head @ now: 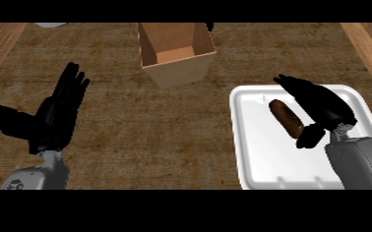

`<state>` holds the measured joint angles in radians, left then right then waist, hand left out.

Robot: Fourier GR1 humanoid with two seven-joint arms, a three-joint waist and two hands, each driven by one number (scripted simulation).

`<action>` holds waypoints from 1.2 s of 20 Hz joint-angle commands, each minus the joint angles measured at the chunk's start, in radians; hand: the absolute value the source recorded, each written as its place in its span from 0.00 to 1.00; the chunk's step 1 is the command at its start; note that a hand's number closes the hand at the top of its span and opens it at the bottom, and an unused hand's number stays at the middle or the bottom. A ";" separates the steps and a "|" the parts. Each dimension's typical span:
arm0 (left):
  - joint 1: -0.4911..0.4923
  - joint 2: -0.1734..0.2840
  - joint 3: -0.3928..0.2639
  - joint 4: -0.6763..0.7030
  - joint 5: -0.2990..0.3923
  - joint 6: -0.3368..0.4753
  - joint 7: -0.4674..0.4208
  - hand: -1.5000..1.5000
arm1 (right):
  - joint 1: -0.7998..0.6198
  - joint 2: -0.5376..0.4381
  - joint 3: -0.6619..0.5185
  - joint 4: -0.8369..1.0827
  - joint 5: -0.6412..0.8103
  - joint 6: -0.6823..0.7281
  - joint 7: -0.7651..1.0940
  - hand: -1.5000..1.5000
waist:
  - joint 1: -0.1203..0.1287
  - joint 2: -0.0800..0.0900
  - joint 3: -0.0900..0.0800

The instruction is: Pick the sweet potato from the tray and place it in the cardboard box

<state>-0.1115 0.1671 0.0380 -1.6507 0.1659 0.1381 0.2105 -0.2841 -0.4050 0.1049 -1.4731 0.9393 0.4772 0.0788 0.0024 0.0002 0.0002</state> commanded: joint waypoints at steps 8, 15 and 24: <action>0.005 -0.015 0.030 -0.045 -0.015 -0.020 0.057 0.50 | 0.056 0.046 -0.023 -0.051 0.067 0.041 -0.008 0.00 | -0.002 -0.001 0.000; 0.047 -0.049 0.009 -0.092 -0.047 -0.013 0.044 0.50 | -0.003 0.063 -0.029 0.074 0.126 -0.011 -0.056 0.00 | 0.000 -0.001 0.000; 0.028 -0.040 0.034 -0.077 -0.040 -0.052 0.052 0.50 | -0.029 0.071 -0.039 0.144 0.178 -0.061 -0.132 1.00 | 0.000 -0.001 0.000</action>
<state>-0.0786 0.1217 0.0676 -1.7050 0.1247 0.0981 0.2361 -0.2981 -0.3382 0.0674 -1.3236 1.1003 0.4051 -0.0426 0.0024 -0.0004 -0.0005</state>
